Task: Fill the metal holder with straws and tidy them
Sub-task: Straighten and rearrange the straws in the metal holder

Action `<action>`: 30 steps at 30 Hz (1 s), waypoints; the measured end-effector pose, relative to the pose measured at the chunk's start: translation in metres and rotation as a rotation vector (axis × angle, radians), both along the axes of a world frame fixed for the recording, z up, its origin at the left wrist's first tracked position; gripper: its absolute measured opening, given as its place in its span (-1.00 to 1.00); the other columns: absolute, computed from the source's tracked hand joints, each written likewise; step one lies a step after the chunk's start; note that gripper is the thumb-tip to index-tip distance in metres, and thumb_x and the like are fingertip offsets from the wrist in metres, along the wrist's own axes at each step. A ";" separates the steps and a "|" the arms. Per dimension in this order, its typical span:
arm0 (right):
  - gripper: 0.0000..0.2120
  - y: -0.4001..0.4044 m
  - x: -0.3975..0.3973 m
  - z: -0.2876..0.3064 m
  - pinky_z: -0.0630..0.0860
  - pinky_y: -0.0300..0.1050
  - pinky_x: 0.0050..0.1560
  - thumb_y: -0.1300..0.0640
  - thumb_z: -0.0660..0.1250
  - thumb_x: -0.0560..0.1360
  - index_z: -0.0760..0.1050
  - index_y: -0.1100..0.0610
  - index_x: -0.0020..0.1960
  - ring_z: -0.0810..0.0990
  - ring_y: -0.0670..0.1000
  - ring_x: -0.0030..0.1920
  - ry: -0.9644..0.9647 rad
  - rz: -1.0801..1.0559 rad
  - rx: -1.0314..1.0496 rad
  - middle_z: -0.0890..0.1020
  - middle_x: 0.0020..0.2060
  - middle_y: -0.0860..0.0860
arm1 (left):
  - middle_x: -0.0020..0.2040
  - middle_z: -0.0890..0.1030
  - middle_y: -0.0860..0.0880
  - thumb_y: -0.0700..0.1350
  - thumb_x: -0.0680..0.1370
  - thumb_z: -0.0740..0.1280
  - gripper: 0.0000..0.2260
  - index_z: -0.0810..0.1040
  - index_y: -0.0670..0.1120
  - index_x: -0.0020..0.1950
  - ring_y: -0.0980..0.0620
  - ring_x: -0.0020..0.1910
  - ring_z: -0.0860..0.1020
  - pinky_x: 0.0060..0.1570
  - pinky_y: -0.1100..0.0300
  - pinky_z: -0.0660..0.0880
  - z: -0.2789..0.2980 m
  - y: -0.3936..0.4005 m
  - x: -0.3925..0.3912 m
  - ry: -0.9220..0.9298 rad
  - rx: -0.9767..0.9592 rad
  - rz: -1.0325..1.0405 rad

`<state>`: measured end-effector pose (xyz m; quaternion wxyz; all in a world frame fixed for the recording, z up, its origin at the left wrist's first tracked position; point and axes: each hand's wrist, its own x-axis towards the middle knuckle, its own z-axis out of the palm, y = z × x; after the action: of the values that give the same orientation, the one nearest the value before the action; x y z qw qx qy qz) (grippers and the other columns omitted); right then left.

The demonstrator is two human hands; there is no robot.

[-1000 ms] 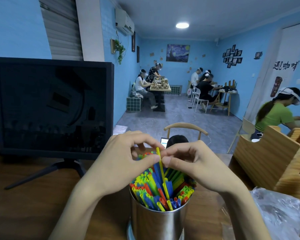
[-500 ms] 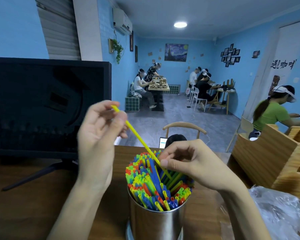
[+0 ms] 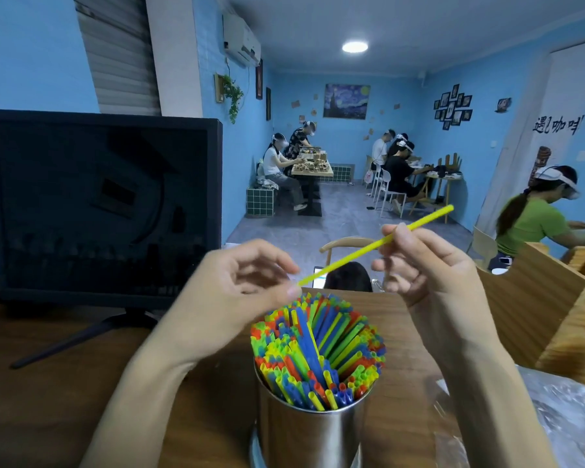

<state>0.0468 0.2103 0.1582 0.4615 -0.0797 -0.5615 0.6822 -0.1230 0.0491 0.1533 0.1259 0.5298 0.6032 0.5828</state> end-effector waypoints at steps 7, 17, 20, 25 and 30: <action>-0.85 -0.003 -0.008 -0.007 0.60 -0.19 -0.27 0.04 0.32 0.56 0.57 0.11 0.01 0.62 0.01 -0.28 0.017 -0.200 0.168 0.62 -0.28 0.03 | -0.08 0.68 0.10 0.02 0.44 0.57 -0.80 0.65 0.12 0.02 0.16 -0.13 0.61 0.00 0.11 0.53 -0.002 0.000 0.007 0.232 -0.215 0.006; -0.37 -0.004 -0.018 -0.025 0.61 0.07 -0.14 0.17 0.40 0.60 0.26 -0.29 0.52 0.59 0.07 -0.31 -0.387 -0.137 0.706 0.61 -0.15 -0.06 | -0.34 0.65 0.24 -0.05 0.38 0.61 -0.88 0.75 0.16 -0.21 0.20 -0.36 0.56 -0.31 0.38 0.43 -0.001 0.001 0.014 0.368 -0.133 0.220; -0.46 -0.003 -0.018 -0.026 0.57 0.27 -0.13 0.19 0.39 0.60 0.37 -0.27 0.44 0.62 0.14 -0.30 -0.444 -0.108 0.749 0.60 -0.12 -0.08 | -0.29 0.69 0.22 -0.19 0.43 0.58 -0.79 0.74 0.15 -0.15 0.19 -0.31 0.64 -0.26 0.34 0.54 -0.001 0.001 0.014 0.334 -0.080 0.199; -0.88 -0.004 -0.019 -0.026 0.62 0.02 -0.09 0.10 0.52 0.51 0.63 -0.10 -0.05 0.68 -0.03 -0.22 -0.485 -0.151 0.746 0.64 -0.11 -0.11 | -0.23 0.69 0.19 -0.16 0.47 0.55 -0.79 0.69 0.18 -0.09 0.24 -0.16 0.67 -0.13 0.24 0.60 -0.006 0.004 0.015 0.482 -0.046 0.208; -0.89 -0.007 -0.018 -0.025 0.52 -0.21 -0.16 0.08 0.55 0.46 0.65 -0.06 -0.19 0.63 -0.06 -0.18 -0.579 -0.111 0.842 0.62 -0.21 -0.14 | -0.22 0.69 0.16 -0.01 0.45 0.55 -0.75 0.58 0.22 0.03 0.26 -0.17 0.66 -0.13 0.11 0.63 -0.011 0.009 0.012 0.606 -0.019 0.310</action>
<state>0.0289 0.2035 0.1331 0.3147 -0.1023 -0.8872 0.3214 -0.1105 0.0579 0.1422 -0.1443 0.5796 0.6921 0.4053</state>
